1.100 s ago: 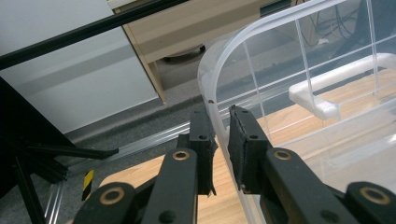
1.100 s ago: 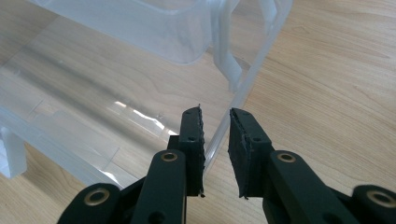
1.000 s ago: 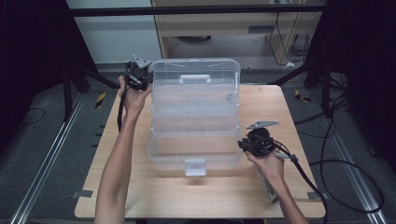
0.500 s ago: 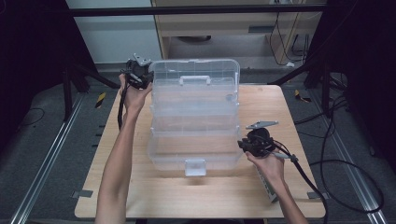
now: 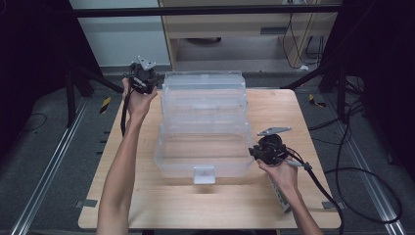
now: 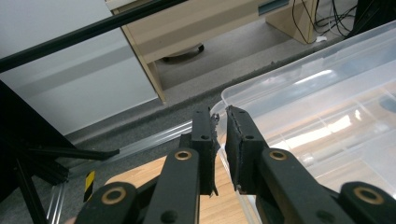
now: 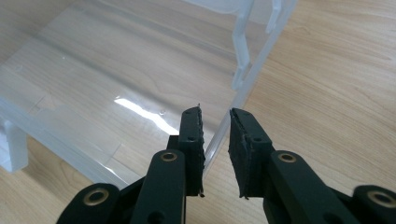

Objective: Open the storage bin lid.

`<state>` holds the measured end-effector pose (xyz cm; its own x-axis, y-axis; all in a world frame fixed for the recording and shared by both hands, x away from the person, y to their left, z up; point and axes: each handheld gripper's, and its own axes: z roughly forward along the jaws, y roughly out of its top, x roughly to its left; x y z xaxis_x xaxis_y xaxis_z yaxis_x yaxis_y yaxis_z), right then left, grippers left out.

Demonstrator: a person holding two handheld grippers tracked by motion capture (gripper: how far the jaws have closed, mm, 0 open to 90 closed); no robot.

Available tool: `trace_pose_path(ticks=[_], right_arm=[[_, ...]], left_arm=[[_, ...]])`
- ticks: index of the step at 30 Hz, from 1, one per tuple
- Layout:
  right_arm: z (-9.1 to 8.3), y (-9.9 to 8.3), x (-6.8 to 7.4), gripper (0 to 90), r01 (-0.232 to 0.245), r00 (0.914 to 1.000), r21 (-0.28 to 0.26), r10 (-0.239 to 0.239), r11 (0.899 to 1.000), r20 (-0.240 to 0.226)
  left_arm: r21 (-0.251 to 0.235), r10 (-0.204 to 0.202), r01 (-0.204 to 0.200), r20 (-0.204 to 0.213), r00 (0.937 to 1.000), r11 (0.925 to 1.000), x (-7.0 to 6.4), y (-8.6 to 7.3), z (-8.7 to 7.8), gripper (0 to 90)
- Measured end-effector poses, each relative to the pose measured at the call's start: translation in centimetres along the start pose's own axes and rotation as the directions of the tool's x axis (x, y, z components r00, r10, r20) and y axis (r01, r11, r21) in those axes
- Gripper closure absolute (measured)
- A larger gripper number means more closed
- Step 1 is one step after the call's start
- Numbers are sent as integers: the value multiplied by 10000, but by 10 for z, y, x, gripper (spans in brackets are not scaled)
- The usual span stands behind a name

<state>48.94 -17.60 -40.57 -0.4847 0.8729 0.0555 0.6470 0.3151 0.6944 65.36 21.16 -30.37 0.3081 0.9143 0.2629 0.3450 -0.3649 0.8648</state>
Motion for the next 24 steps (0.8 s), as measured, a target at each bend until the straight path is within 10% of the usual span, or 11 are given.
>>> trace_pose_path(ticks=[24], right_arm=[[0, 0, -1, 752, 6, 10000, 10, -6, 10000, -56]], left_arm=[[-477, 154, -108, 982, 9950, 9988, -5, -43, -94, 711]])
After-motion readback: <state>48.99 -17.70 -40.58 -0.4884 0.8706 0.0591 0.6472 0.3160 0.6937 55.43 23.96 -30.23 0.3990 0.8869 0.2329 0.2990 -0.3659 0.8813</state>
